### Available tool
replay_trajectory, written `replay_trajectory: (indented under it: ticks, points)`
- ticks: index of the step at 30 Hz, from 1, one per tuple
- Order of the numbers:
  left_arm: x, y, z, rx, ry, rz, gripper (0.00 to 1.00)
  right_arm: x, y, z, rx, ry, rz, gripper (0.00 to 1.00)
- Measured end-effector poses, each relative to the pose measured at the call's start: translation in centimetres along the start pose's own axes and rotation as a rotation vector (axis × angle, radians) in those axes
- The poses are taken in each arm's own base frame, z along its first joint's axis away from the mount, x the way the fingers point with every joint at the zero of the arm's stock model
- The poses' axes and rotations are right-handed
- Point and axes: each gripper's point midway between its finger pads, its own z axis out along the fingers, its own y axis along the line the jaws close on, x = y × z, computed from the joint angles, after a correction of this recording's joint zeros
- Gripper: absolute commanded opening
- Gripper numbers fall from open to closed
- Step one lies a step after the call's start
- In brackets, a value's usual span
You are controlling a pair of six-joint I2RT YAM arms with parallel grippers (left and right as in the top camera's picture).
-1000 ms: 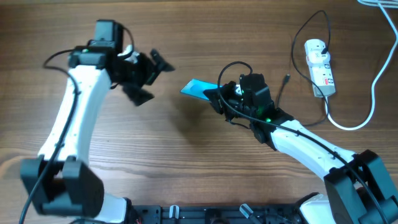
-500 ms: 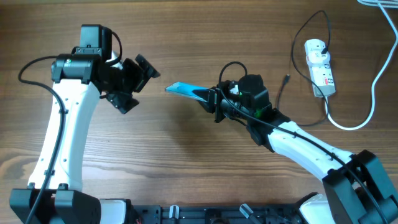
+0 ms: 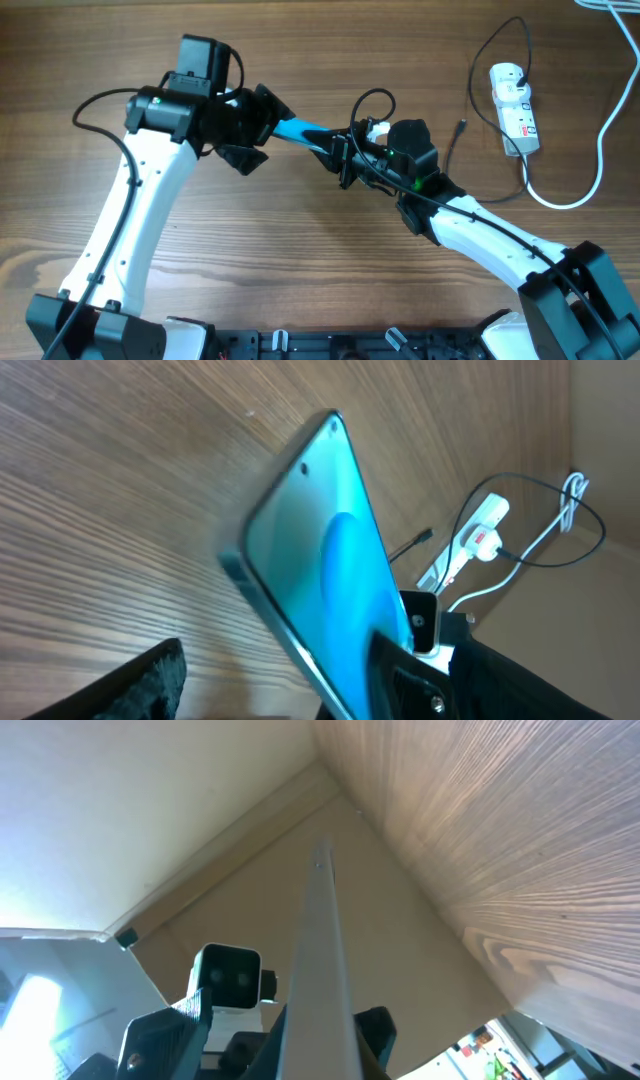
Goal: Plug charger to phone and switch on socket
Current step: 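Open the right gripper and withdraw it, leaving the phone in the left gripper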
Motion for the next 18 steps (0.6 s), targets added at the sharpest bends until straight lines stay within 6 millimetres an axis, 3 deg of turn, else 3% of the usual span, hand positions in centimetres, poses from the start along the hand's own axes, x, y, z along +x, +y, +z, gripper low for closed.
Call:
replay_trajectory:
  ticks: [4,10,18]
  points:
    - [0.8,-0.6,0.6,-0.009,-0.026,0.032,0.66,0.0,0.2,0.0,-0.007,0.001,-0.004,0.04]
    - [0.7,-1.5,1.1,-0.011,-0.1,0.038,0.59,0.5,1.0,0.0,-0.04,0.018,-0.025,0.04]
    - [-0.4,-1.5,2.3,-0.033,-0.142,-0.006,0.3,0.4,1.1,0.0,-0.043,0.015,-0.023,0.04]
